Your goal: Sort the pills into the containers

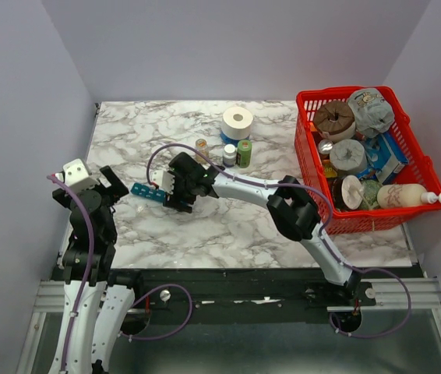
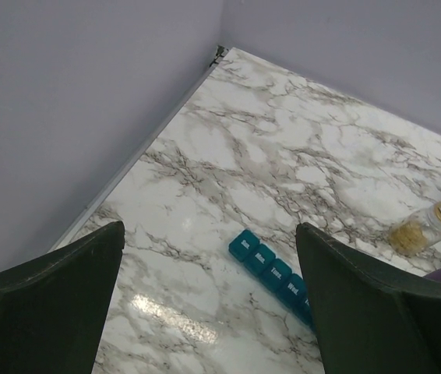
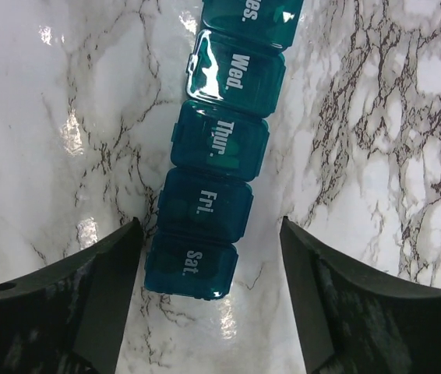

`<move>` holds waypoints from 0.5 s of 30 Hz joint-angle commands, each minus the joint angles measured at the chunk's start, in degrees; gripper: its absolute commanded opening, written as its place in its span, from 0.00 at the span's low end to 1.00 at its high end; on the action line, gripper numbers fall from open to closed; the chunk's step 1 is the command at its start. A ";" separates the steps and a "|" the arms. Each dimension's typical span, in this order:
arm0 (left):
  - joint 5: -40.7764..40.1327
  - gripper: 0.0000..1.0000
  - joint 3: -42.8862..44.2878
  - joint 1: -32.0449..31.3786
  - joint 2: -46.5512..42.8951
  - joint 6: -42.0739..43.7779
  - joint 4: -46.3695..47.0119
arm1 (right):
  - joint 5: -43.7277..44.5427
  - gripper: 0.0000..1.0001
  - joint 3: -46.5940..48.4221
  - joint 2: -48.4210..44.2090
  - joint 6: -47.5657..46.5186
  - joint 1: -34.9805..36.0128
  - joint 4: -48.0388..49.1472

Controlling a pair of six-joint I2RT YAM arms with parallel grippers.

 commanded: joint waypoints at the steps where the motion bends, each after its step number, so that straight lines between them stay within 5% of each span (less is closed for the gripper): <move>1: 2.70 0.99 -0.16 -0.15 -1.27 1.31 0.15 | 2.03 0.74 0.83 1.60 0.66 0.62 -0.82; 7: 6.05 0.99 -0.24 -0.15 -1.89 0.70 -1.35 | 2.56 0.49 -2.59 -0.76 0.57 0.62 -0.03; 15: 18.50 0.99 -0.24 -0.15 -0.76 2.01 -2.23 | 2.48 0.40 -21.35 -13.05 -3.10 0.36 1.20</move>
